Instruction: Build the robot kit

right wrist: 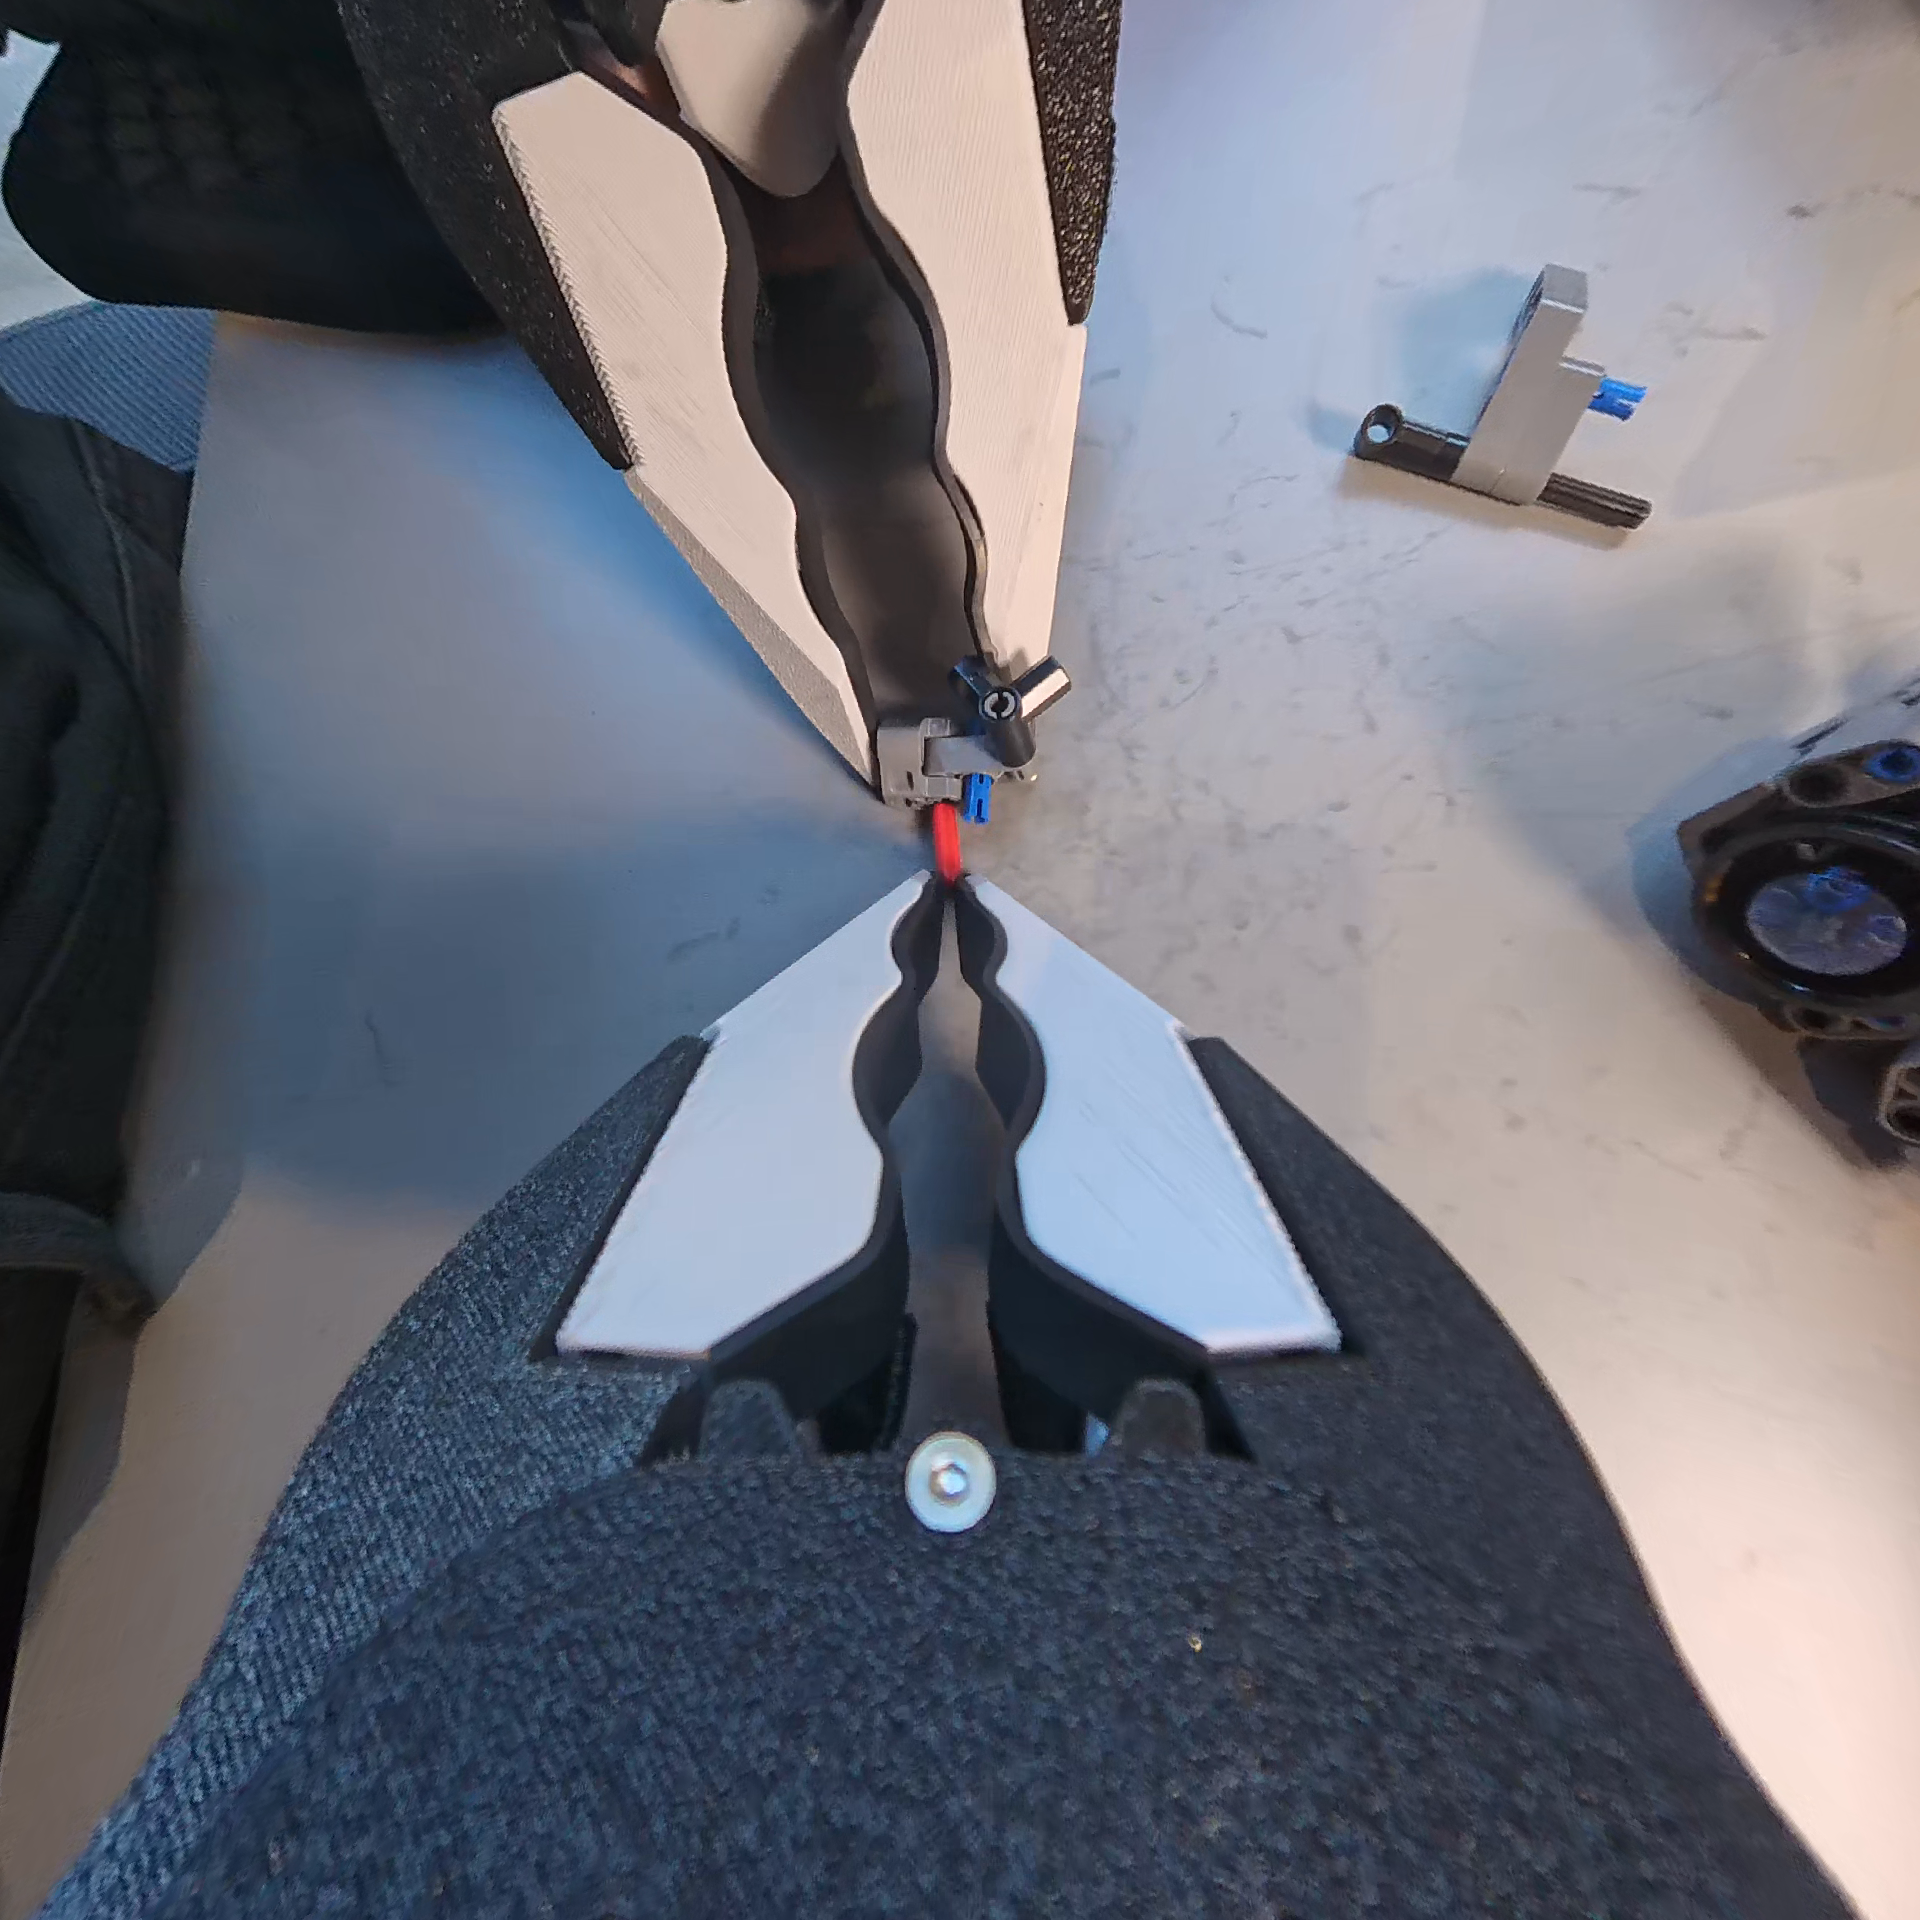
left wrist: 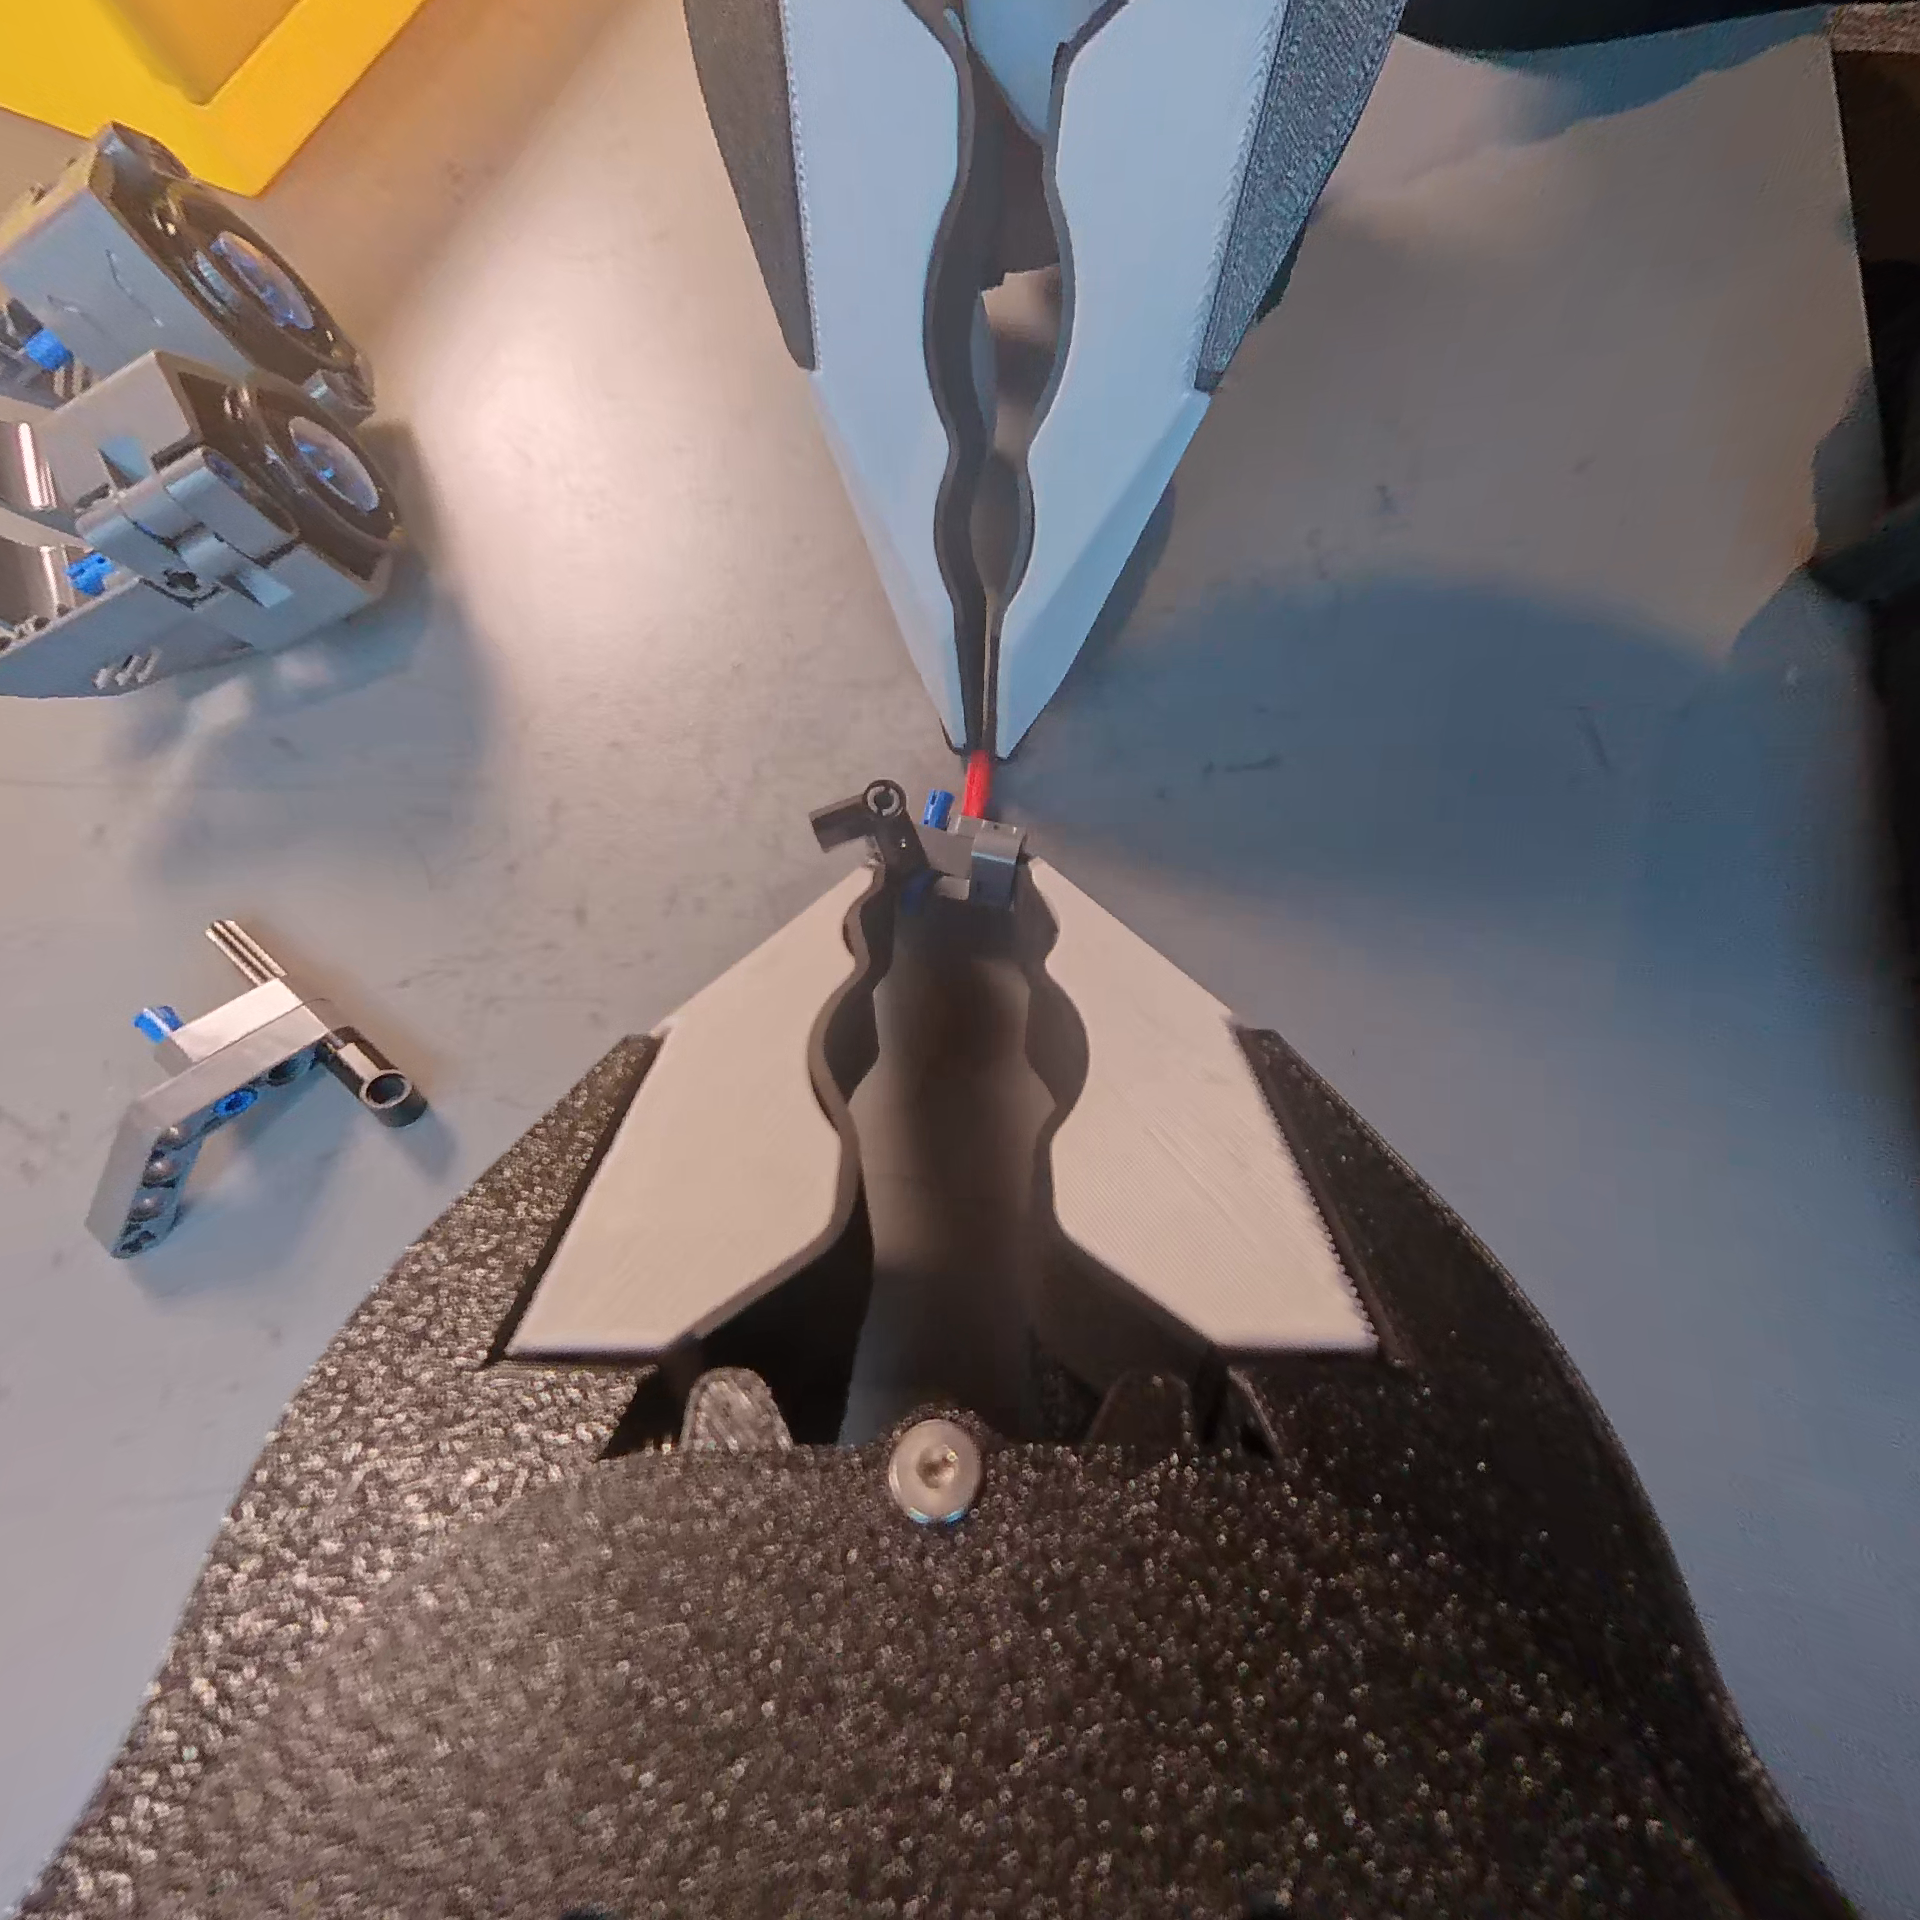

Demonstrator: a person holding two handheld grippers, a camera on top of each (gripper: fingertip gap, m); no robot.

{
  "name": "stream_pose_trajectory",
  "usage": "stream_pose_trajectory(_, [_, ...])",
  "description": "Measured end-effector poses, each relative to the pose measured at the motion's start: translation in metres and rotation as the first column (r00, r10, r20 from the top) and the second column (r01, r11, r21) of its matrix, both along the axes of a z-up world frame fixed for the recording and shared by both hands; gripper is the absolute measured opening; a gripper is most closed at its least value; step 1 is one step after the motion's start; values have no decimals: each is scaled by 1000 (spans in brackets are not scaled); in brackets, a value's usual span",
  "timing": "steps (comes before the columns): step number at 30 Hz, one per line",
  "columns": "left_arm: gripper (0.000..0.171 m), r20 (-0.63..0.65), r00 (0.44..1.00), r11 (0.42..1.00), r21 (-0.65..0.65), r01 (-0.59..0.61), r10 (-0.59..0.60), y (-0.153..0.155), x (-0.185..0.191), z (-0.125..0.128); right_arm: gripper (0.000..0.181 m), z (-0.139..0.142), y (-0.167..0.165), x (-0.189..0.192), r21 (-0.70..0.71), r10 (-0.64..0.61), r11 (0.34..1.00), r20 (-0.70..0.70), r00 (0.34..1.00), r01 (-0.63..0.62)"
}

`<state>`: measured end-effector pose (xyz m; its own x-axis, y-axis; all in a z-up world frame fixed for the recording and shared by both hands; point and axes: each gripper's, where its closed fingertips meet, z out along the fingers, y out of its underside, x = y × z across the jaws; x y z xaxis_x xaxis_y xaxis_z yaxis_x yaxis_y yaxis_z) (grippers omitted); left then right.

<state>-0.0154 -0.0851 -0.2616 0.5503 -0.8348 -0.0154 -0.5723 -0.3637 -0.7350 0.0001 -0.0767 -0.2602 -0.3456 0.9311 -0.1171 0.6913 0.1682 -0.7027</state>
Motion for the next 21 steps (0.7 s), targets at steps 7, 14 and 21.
stream_pose_trajectory(7, [23,1,1000,1000,-2,0,0,0,0,0,6,0,-2,1,23,9,1000,4,1000,-9])
stream_pose_trajectory(14, [23,2,1000,1000,-3,0,0,0,0,0,8,4,-1,0,70,43,997,-18,999,-41])
stream_pose_trajectory(21, [23,3,1000,1000,-4,0,0,0,0,0,3,0,-3,-3,62,58,996,2,998,-58])
